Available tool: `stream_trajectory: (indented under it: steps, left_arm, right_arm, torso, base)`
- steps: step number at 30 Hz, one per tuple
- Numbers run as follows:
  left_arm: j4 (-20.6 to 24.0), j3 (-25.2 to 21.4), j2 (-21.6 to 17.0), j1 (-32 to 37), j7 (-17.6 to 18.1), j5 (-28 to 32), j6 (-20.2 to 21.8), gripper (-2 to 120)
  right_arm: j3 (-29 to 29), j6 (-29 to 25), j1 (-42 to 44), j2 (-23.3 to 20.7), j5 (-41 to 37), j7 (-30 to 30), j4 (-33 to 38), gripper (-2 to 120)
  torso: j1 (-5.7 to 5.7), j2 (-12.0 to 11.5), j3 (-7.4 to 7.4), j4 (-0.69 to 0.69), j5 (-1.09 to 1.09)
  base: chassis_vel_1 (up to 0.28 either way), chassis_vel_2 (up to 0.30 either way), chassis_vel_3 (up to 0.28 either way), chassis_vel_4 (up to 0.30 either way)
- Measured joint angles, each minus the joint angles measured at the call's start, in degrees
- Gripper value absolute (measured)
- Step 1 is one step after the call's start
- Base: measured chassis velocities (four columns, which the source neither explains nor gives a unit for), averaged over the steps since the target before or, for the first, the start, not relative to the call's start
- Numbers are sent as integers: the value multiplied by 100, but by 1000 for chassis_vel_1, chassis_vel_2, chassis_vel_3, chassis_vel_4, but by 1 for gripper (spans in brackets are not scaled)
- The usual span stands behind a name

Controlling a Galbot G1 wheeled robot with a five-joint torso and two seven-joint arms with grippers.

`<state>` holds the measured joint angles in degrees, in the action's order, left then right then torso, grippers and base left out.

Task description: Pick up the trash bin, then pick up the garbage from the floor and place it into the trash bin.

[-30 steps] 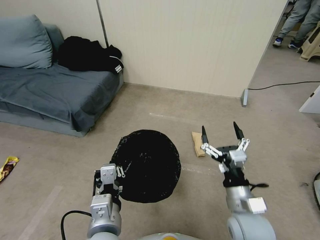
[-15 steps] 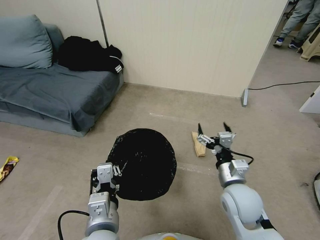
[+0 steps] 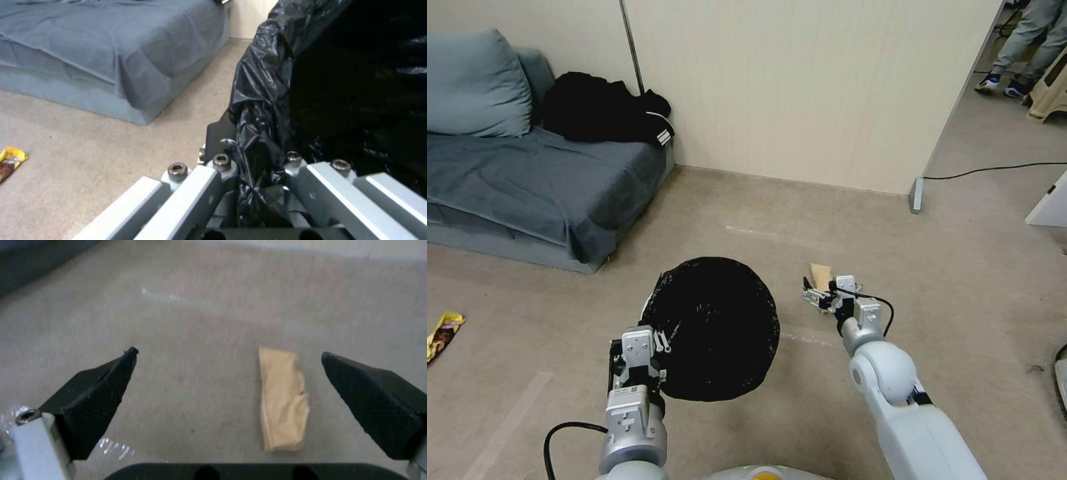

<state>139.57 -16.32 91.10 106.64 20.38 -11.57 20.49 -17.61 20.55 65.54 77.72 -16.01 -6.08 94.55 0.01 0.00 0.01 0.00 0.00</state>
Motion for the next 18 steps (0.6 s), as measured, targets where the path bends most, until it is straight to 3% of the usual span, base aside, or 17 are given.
stream_trajectory:
  steps: [9, 18]
  left_arm:
    - [-9, -25, -35, 53, 1, 2, -42, 2]
    - [-113, 24, -10, 28, -3, -63, -74, 2]
  right_arm:
    - [58, -283, -524, 105, -88, 227, -1205, 100]
    - [102, -1042, -891, 289, 325, 417, -2404, 100]
  torso:
    - [0, 0, 0, 0, 0]
    - [0, 0, -1, 0, 0]
  base:
    - [0, 0, 0, 0]
    - [0, 0, 0, 0]
